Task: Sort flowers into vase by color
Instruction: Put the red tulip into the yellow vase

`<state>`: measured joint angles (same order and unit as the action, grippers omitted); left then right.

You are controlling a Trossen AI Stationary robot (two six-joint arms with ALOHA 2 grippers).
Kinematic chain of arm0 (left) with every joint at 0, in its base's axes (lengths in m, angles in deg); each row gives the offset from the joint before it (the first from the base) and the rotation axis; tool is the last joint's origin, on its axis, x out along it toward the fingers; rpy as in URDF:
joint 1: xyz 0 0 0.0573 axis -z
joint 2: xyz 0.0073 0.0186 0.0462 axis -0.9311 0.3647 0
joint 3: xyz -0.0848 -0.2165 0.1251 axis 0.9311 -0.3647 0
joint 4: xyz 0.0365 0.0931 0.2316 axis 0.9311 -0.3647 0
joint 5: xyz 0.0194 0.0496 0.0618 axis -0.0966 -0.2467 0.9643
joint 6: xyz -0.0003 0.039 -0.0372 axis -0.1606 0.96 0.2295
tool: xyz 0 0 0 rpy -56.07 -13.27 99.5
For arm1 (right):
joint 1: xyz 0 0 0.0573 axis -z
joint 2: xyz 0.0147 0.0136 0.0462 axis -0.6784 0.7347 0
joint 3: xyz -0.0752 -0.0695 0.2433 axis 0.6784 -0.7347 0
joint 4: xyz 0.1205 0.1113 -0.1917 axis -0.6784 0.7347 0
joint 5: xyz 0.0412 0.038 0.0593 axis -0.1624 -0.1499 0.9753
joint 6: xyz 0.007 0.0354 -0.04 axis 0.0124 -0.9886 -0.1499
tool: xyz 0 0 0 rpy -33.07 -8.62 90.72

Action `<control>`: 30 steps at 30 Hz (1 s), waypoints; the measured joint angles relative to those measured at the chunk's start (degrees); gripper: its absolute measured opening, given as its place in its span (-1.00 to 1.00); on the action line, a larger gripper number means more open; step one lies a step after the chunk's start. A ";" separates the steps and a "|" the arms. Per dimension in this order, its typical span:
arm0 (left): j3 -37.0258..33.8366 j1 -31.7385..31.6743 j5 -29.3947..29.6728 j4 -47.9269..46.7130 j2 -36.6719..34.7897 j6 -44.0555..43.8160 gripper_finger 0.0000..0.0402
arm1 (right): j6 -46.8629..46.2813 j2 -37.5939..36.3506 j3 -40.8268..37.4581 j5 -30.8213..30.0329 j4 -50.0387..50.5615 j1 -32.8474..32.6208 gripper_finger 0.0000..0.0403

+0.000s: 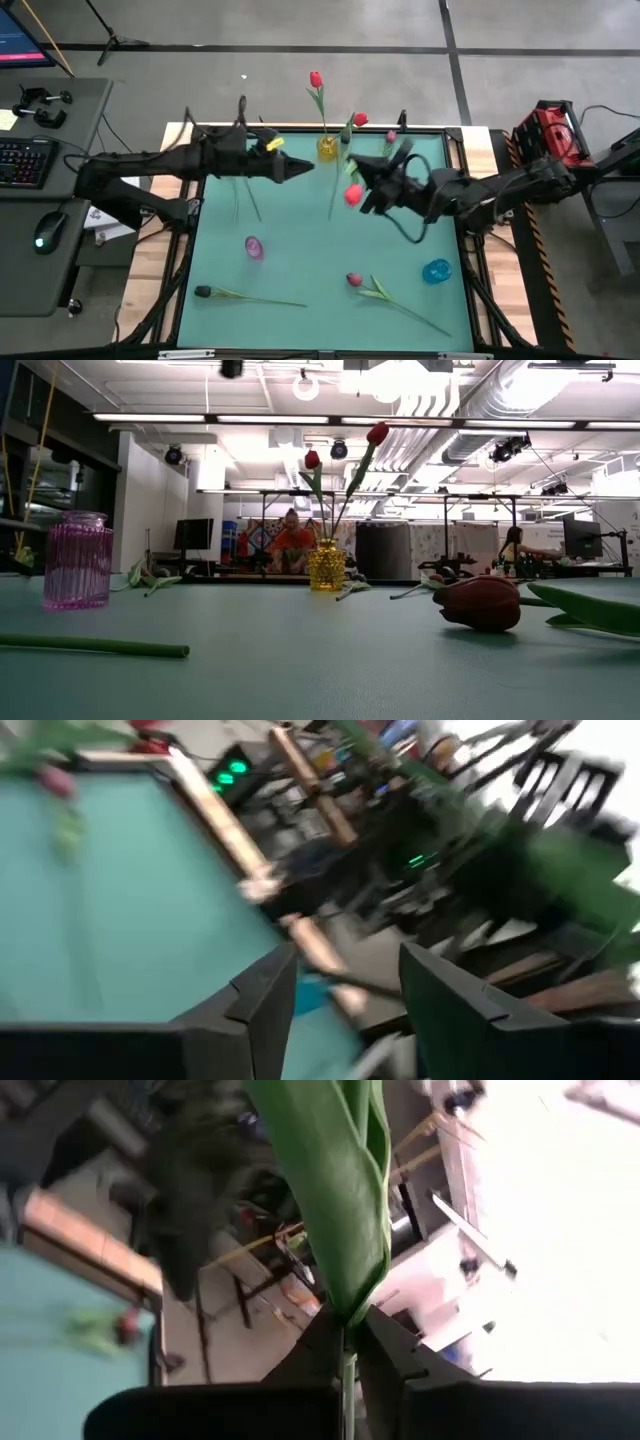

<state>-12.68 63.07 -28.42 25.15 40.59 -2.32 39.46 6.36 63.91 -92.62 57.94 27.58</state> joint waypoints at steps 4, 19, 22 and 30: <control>0.00 -0.01 7.98 -11.19 -4.40 8.27 -0.15 | -18.66 -5.32 0.00 1.89 7.10 3.57 -1.00; -20.40 11.41 28.82 1.29 -7.29 14.25 -0.15 | -61.05 -5.10 0.09 39.77 20.47 24.23 -1.00; -24.42 9.46 24.76 10.13 -8.64 17.67 -0.15 | -62.53 -0.92 1.49 38.99 20.62 26.05 -1.00; -25.16 -2.46 5.06 13.70 -15.03 33.81 -0.15 | -63.72 11.90 12.29 35.30 23.79 33.65 -1.00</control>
<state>-37.84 60.60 -23.36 38.85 25.55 31.49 -24.26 18.26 76.20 -57.32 81.73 61.23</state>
